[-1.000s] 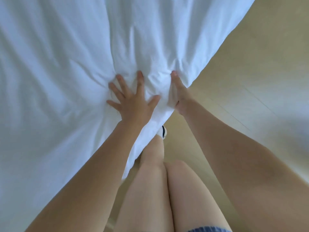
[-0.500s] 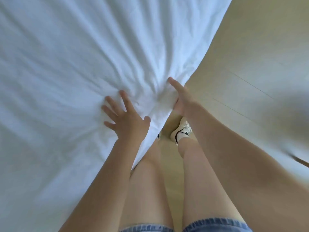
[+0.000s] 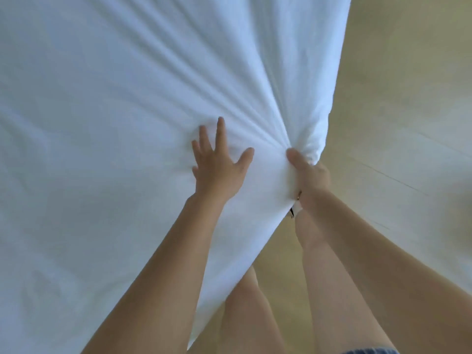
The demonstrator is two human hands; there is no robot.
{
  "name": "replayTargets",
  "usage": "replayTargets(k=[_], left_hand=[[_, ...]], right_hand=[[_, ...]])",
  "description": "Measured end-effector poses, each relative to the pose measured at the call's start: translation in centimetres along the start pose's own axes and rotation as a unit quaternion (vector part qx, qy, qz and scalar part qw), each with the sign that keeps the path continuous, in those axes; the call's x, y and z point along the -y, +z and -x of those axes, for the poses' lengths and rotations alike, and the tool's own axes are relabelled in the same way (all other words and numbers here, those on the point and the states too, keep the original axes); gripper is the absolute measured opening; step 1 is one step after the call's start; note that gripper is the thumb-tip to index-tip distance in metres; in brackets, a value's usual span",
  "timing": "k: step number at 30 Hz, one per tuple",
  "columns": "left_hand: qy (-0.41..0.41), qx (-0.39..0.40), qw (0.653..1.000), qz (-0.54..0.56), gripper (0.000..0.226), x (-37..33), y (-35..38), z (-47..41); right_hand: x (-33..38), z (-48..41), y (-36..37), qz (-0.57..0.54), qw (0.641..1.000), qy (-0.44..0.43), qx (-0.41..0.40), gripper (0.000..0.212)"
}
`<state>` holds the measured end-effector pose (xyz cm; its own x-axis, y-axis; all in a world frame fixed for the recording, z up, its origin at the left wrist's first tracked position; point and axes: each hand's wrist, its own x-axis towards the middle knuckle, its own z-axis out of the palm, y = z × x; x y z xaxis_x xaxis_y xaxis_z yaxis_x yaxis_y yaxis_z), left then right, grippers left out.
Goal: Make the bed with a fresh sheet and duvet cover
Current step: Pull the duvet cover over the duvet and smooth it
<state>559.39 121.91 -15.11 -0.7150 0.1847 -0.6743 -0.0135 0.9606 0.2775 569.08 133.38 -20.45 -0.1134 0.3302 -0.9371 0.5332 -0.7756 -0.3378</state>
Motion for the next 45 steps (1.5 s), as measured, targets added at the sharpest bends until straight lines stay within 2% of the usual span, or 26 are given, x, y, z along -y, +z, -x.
replayTargets(k=[3,5,7,10,13,17,20,24,25,28,30,32,34,35,36,39,41,43,45], left_hand=[[-0.084,0.098,0.99,-0.057,0.083,-1.4,1.8,0.4],[-0.118,0.093,0.988,-0.04,0.083,-1.7,1.8,0.8],[-0.119,0.061,0.991,-0.029,0.079,-2.6,0.7,0.7],[-0.085,0.004,0.996,-0.016,0.076,-5.5,-1.5,-0.7],[-0.026,-0.017,0.999,0.019,0.074,-10.0,-3.4,-3.3],[0.052,-0.035,0.996,0.056,0.073,-16.8,-5.5,-7.7],[0.076,-0.042,0.993,0.074,0.074,-20.6,-6.5,-11.3],[0.096,-0.033,0.99,0.102,0.077,-24.4,-8.0,-16.3],[0.101,-0.026,0.989,0.105,0.078,-25.2,-8.7,-17.0],[0.075,-0.024,0.984,0.158,0.082,-27.4,-11.2,-18.8],[0.061,-0.005,0.977,0.205,0.085,-29.1,-12.1,-19.3],[0.091,0.051,0.988,0.116,0.086,-30.9,-11.5,-18.7],[0.086,0.123,0.989,0.006,0.084,-31.5,-9.5,-18.3],[0.056,0.145,0.988,-0.021,0.083,-31.3,-8.5,-18.5],[0.024,0.149,0.988,-0.021,0.083,-31.3,-7.9,-18.8],[-0.022,0.064,0.993,0.101,0.076,-32.4,-8.1,-20.4],[-0.028,-0.001,0.98,0.195,0.075,-34.5,-9.7,-20.9],[-0.004,-0.048,0.969,0.242,0.077,-37.6,-11.7,-21.7],[0.008,-0.078,0.956,0.281,0.082,-41.2,-13.3,-22.6]], right_hand=[[0.9,-1.0,-0.6,0.022,0.999,0.05,-0.002,0.031],[2.4,-1.9,0.2,0.052,0.993,0.087,0.059,0.039],[5.3,-3.0,0.2,0.055,0.988,0.079,0.118,0.038],[12.5,-4.7,0.1,0.077,0.983,0.016,0.165,0.051],[20.4,-5.7,1.5,0.088,0.979,-0.04,0.179,0.064],[27.4,-6.9,3.3,0.069,0.982,-0.071,0.16,0.057],[30.5,-7.2,4.7,0.058,0.985,-0.079,0.139,0.063],[36.0,-8.3,7.6,-0.005,0.989,-0.073,0.128,0.096],[37.3,-8.6,8.5,-0.015,0.99,-0.069,0.119,0.094],[40.6,-5.8,9.8,-0.005,0.989,-0.094,0.111,0.046],[40.9,-4.7,7.2,-0.016,0.992,-0.104,0.063,0.025],[40.4,-4.5,2.6,-0.048,0.992,-0.11,-0.033,0.018],[39.9,-6.1,-0.6,-0.024,0.992,-0.065,-0.101,0.027],[40.2,-7.0,-0.8,0.007,0.995,-0.046,-0.092,0.032],[40.9,-7.7,-0.6,0.037,0.998,-0.038,-0.044,0.034],[44.2,-9.4,0.8,0.075,0.991,-0.054,0.099,0.04],[47.7,-10.6,1.0,0.024,0.982,-0.05,0.179,0.039],[52.3,-12.6,1.4,-0.019,0.97,-0.047,0.239,0.057],[57.2,-13.8,3.0,-0.003,0.964,-0.057,0.26,0.068]])
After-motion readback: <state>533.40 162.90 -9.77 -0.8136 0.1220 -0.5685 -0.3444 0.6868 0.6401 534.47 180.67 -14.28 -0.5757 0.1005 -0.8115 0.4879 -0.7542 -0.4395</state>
